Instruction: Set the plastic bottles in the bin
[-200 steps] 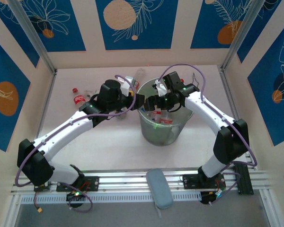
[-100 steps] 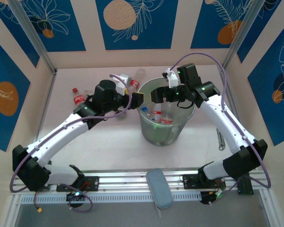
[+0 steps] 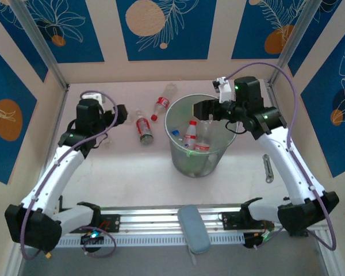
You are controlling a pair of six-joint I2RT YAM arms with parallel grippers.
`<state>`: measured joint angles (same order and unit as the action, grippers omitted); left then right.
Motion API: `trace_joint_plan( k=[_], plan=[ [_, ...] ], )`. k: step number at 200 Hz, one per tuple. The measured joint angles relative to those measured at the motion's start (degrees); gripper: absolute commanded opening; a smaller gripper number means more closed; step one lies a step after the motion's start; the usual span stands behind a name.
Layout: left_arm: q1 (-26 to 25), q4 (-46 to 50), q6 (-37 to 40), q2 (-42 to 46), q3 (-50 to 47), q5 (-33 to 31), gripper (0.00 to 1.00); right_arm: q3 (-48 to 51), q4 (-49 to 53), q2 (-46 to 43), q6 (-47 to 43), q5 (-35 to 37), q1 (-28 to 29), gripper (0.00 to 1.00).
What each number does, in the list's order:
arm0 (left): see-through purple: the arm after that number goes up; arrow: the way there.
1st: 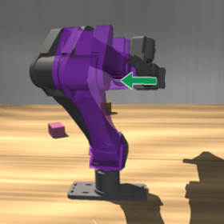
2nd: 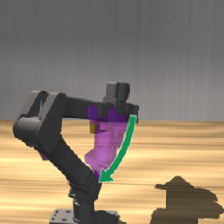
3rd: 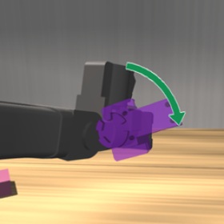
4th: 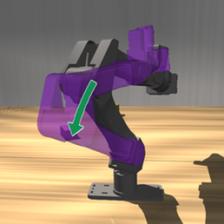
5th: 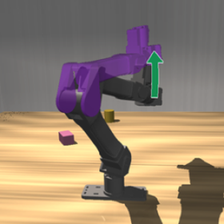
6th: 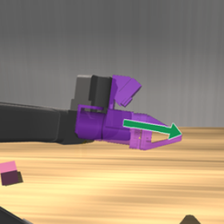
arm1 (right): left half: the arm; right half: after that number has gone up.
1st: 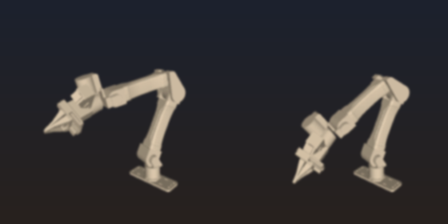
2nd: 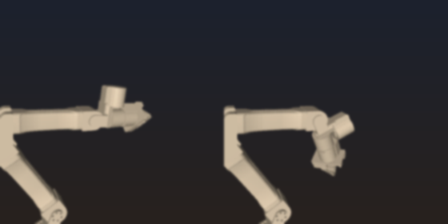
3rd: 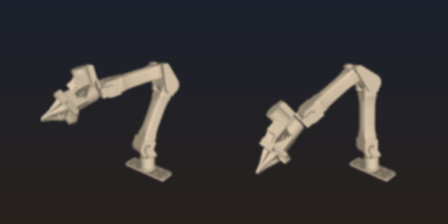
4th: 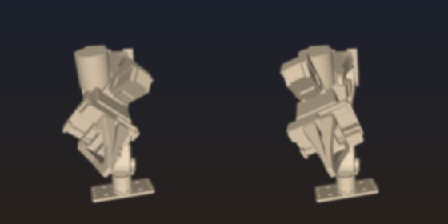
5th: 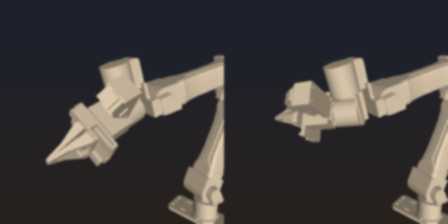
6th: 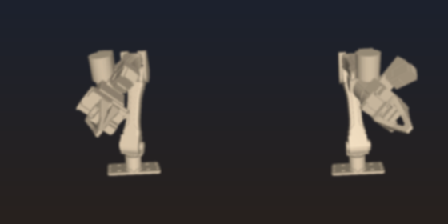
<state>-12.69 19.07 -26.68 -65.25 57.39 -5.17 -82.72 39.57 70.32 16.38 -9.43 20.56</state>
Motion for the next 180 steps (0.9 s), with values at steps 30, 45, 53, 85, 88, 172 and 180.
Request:
trace_joint_plan(
  k=[30,45,53,85,88,172,180],
  plan=[
    [6.14,-0.37,-2.62,-5.95,-4.68,-1.75,0.95,-0.02,-1.05,-2.78,0.00,0.02,-1.16,0.81],
    [8.39,-0.66,-3.15,-10.01,-4.74,-2.97,0.96,-0.02,-0.92,-3.43,0.00,0.04,-2.08,0.81],
    [9.53,-0.94,-3.32,-12.15,-4.57,-3.50,0.97,-0.02,-0.87,-3.65,0.00,0.04,-2.62,0.81],
    [11.98,-2.54,-4.68,-19.04,-4.31,-4.20,0.98,0.96,-0.55,-4.90,0.24,0.02,-5.01,0.81],
    [12.07,-2.71,-4.92,-19.58,-4.31,-4.22,0.98,1.16,-0.52,-5.03,0.24,0.02,-5.20,0.81],
    [12.26,-7.37,-8.81,-30.73,-3.23,-2.78,0.80,3.04,0.52,-5.92,0.44,0.02,-8.33,0.81],
    [12.26,-7.76,-9.11,-30.84,-3.23,-2.78,0.77,3.39,0.55,-5.97,0.44,0.00,-8.50,0.81]
  ],
)
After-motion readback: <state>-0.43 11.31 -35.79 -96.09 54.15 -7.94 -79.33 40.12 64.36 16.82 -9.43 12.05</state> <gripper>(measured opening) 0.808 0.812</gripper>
